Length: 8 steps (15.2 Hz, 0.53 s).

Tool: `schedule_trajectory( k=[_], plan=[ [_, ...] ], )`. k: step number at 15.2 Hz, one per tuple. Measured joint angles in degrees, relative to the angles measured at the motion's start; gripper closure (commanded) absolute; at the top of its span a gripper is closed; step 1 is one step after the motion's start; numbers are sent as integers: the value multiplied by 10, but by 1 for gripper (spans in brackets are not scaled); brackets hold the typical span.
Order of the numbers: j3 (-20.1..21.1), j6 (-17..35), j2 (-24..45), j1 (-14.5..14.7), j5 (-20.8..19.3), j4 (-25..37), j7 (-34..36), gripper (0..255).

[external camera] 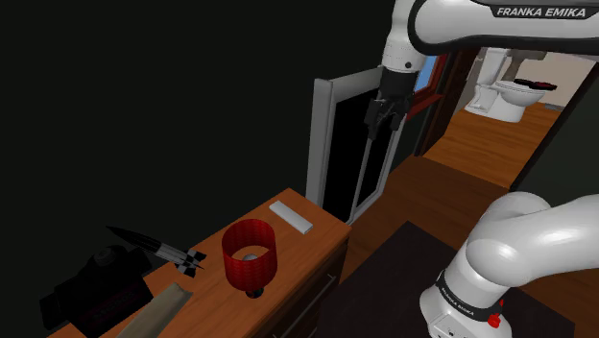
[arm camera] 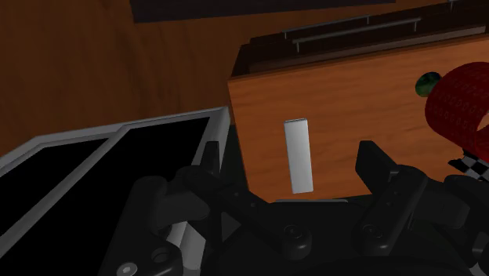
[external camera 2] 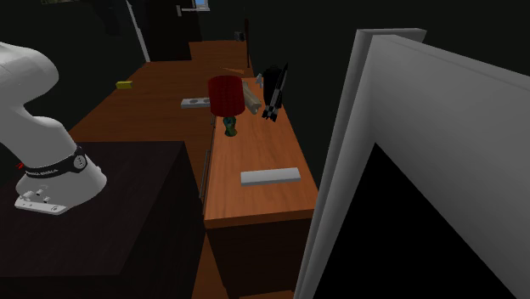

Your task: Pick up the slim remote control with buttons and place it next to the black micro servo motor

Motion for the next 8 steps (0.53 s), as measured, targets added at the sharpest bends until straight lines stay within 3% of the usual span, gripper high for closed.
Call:
schedule_trajectory(
  k=[3, 8],
  plan=[
    [1, 22, 14, 0, 1, -9, 1, 0],
    [10, 116, 70, 3, 5, -50, 10, 0]
  ],
)
